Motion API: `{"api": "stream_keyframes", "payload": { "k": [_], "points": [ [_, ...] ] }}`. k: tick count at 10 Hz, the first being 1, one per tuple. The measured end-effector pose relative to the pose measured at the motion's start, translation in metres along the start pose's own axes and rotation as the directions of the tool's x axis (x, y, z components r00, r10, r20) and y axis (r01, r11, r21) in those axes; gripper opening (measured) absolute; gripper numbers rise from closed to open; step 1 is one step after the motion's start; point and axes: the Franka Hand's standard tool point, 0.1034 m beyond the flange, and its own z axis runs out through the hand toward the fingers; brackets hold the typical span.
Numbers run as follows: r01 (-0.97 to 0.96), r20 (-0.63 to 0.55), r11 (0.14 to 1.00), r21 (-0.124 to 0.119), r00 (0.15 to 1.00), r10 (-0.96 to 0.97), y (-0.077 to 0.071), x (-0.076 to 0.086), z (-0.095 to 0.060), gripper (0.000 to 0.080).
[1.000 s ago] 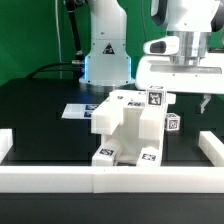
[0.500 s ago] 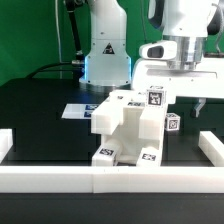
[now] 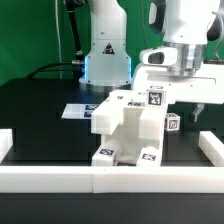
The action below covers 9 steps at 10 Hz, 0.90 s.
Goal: Assemble chair
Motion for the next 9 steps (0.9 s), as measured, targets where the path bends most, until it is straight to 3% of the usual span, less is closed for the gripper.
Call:
{"api": "stream_keyframes", "payload": {
  "k": [4, 6, 7, 9],
  "points": [
    [0.002, 0.006, 1.000, -0.001, 1.000, -0.002, -0.0012, -0.0002, 0.0010, 0.0646],
    [0.003, 0.005, 1.000, -0.001, 1.000, -0.003, -0.0016, -0.0001, 0.0009, 0.0328],
    [0.003, 0.004, 1.000, -0.001, 1.000, -0.003, -0.0016, 0.0001, 0.0008, 0.0287],
    [0.003, 0.004, 1.000, -0.001, 1.000, -0.003, -0.0015, 0.0000, 0.0009, 0.0287]
  ]
}}
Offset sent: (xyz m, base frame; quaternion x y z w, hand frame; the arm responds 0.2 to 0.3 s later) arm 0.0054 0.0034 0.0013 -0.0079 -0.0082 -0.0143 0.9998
